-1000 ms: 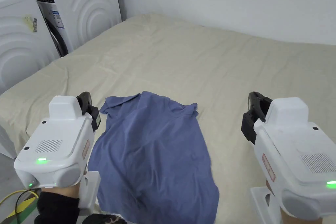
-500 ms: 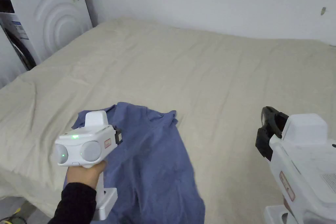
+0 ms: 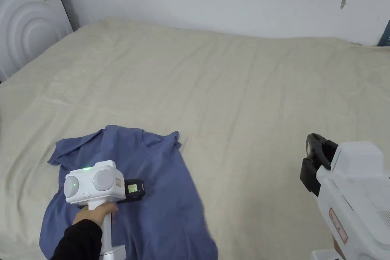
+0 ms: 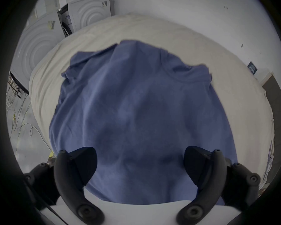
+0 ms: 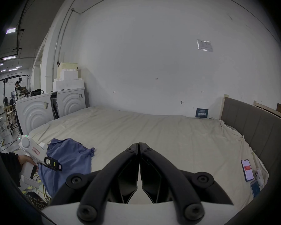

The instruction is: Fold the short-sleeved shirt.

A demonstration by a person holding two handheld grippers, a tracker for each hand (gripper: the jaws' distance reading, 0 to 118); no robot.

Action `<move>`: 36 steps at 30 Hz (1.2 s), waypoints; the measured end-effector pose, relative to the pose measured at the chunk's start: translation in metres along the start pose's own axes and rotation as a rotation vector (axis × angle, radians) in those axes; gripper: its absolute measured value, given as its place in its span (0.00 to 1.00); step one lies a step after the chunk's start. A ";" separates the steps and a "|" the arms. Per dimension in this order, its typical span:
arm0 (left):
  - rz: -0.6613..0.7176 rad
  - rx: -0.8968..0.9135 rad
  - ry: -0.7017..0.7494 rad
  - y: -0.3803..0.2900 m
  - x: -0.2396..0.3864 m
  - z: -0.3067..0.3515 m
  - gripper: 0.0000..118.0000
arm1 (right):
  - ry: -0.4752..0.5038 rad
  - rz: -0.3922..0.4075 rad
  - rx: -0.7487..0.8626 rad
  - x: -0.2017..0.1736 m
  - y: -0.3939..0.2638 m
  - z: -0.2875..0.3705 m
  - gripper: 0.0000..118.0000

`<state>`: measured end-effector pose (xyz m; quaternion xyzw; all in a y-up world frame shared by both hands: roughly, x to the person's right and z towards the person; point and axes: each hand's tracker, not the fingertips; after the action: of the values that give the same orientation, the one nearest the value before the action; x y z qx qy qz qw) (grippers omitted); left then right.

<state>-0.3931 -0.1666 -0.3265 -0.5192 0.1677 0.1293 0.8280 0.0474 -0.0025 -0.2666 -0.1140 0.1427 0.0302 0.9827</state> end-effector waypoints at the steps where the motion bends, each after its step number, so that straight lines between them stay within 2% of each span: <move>1: 0.006 -0.009 -0.006 -0.001 0.001 -0.004 0.74 | -0.003 -0.001 -0.004 0.002 -0.002 0.001 0.01; 2: 0.015 -0.008 -0.026 -0.004 -0.001 -0.006 0.59 | -0.005 0.000 -0.007 0.003 -0.003 0.002 0.01; 3: 0.034 -0.012 -0.073 -0.006 -0.002 -0.008 0.51 | -0.007 0.001 -0.010 0.005 -0.004 0.003 0.01; 4: 0.063 -0.013 -0.090 -0.007 0.007 0.008 0.49 | -0.008 0.002 -0.015 0.006 -0.005 0.004 0.01; 5: 0.074 0.009 -0.057 -0.010 0.008 0.012 0.41 | -0.010 0.003 -0.018 0.008 -0.005 0.005 0.01; 6: 0.061 0.012 -0.053 -0.010 0.010 0.014 0.20 | -0.014 0.002 -0.020 0.009 -0.005 0.005 0.01; 7: 0.041 0.019 -0.055 -0.011 0.013 0.017 0.05 | -0.018 -0.002 -0.022 0.011 -0.005 0.006 0.01; 8: 0.014 0.034 -0.071 -0.003 0.009 0.012 0.03 | -0.018 -0.007 -0.023 0.012 -0.005 0.007 0.01; 13: 0.016 0.051 -0.102 -0.004 -0.003 0.017 0.00 | -0.018 -0.017 -0.011 0.019 0.000 0.013 0.01; 19: 0.277 0.111 -0.413 -0.011 -0.038 0.063 0.00 | -0.029 -0.027 0.023 0.030 0.009 0.026 0.01; 23: 0.257 0.170 -0.514 -0.013 -0.042 0.082 0.00 | -0.044 -0.051 0.036 0.041 0.011 0.033 0.01; 24: 0.268 0.185 -0.546 -0.027 -0.009 0.111 0.00 | -0.049 -0.050 0.037 0.043 0.012 0.035 0.01; 26: 0.269 0.214 -0.605 -0.022 0.005 0.129 0.00 | -0.059 -0.050 0.038 0.048 0.012 0.038 0.01; 27: 0.258 0.223 -0.641 -0.016 0.014 0.139 0.00 | -0.063 -0.055 0.044 0.051 0.012 0.042 0.01; 28: 0.235 0.242 -0.666 0.002 0.002 0.120 0.00 | -0.069 -0.059 0.050 0.054 0.013 0.046 0.01; 32: 0.154 0.278 -0.737 0.041 0.035 0.139 0.00 | -0.089 -0.063 0.076 0.066 0.015 0.062 0.01; 36: 0.040 0.312 -0.795 0.072 0.089 0.166 0.00 | -0.130 -0.059 0.097 0.078 0.020 0.083 0.01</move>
<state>-0.3158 0.0174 -0.3546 -0.2944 -0.1368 0.3085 0.8941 0.1430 0.0378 -0.2163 -0.0682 0.0767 0.0016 0.9947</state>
